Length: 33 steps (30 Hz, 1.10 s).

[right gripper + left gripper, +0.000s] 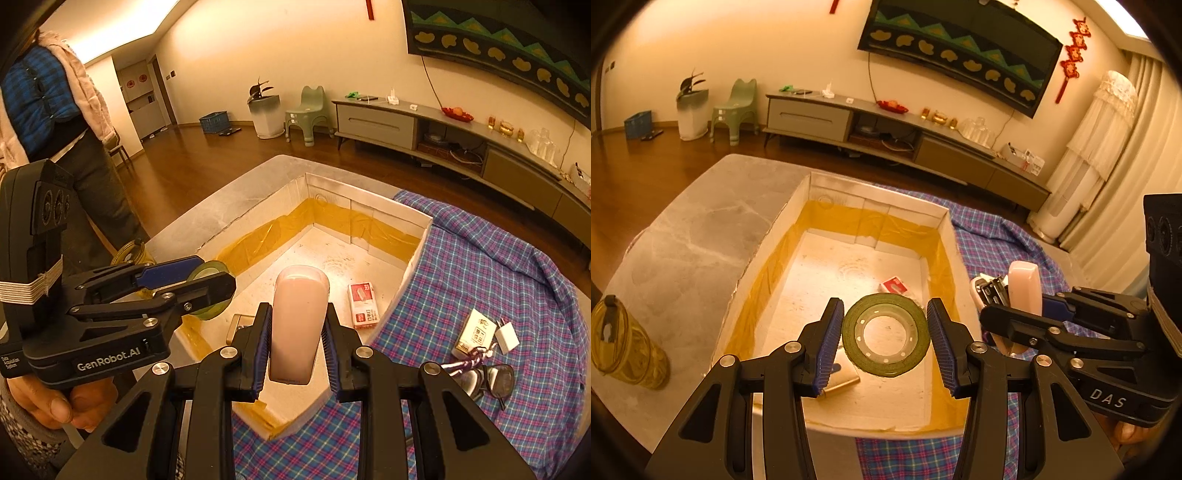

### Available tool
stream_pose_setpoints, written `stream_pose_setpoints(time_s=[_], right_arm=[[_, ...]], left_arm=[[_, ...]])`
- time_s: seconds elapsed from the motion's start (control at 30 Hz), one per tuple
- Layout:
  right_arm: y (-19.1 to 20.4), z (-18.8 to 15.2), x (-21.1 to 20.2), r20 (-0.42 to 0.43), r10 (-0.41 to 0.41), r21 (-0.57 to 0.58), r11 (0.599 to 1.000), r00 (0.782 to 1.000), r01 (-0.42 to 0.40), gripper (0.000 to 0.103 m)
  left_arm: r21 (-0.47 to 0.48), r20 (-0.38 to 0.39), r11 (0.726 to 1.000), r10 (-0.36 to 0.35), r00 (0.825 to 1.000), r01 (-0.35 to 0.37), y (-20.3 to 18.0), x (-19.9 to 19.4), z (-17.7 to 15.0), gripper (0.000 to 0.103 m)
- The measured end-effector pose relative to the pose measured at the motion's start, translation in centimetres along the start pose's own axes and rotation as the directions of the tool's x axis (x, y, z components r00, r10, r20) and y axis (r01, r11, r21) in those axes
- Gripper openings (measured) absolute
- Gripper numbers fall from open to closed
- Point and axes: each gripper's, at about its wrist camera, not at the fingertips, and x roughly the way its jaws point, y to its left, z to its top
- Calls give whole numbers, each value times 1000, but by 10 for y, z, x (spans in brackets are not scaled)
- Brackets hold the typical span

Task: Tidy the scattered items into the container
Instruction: 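Carry the tape roll and stapler over the cardboard box with both tools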

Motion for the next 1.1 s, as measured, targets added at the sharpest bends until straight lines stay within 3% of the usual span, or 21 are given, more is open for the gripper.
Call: stream_pose_setpoints(time_s=[0.17, 0.37, 0.73, 1.1], right_arm=[[-3, 10, 20, -33, -6, 5, 1000, 999, 6, 28], [-9, 20, 42, -73, 0, 16, 1000, 997, 1, 28], [-14, 36, 70, -113, -11, -3, 1000, 994, 10, 28], [-34, 54, 99, -187, 6, 41, 999, 982, 1, 28]], left_arm=[[0, -48, 1000, 6, 999, -6, 7, 16, 11, 49], [-84, -144, 996, -55, 988, 43, 21, 41, 21, 49], [-78, -187, 997, -21, 982, 6, 28, 66, 36, 49], [14, -250, 994, 109, 962, -109, 30, 95, 47, 49]])
